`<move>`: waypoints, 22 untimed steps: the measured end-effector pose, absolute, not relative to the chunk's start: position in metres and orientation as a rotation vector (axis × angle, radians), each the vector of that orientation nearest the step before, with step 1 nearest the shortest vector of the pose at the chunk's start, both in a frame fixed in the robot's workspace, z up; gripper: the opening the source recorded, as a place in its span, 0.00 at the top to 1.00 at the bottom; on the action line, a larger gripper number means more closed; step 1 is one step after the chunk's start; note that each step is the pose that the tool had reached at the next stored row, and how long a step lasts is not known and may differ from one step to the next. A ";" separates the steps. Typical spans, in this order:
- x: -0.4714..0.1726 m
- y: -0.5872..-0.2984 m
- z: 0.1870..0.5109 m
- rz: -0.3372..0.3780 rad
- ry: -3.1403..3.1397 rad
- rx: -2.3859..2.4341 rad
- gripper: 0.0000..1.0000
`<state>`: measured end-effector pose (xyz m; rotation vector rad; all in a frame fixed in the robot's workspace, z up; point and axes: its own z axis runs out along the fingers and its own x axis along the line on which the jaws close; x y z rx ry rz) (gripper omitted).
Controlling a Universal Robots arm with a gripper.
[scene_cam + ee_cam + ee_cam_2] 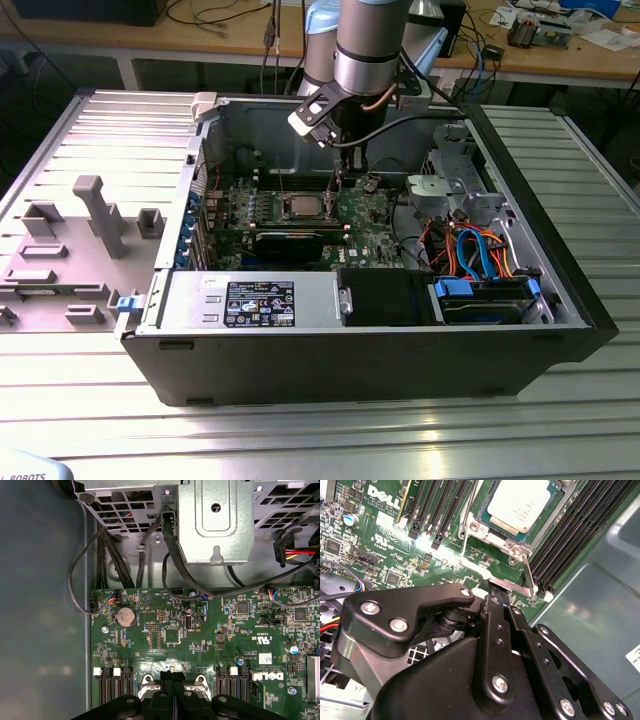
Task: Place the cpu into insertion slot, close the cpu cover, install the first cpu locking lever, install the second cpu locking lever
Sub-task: 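Close the cpu cover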
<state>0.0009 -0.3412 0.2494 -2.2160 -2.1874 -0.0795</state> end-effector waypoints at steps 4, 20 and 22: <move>0.000 -0.341 0.249 -0.080 -2.187 -2.216 0.89; -0.002 -0.341 0.249 -0.080 -2.187 -2.216 0.89; -0.002 -0.341 0.249 -0.080 -2.187 -2.216 0.89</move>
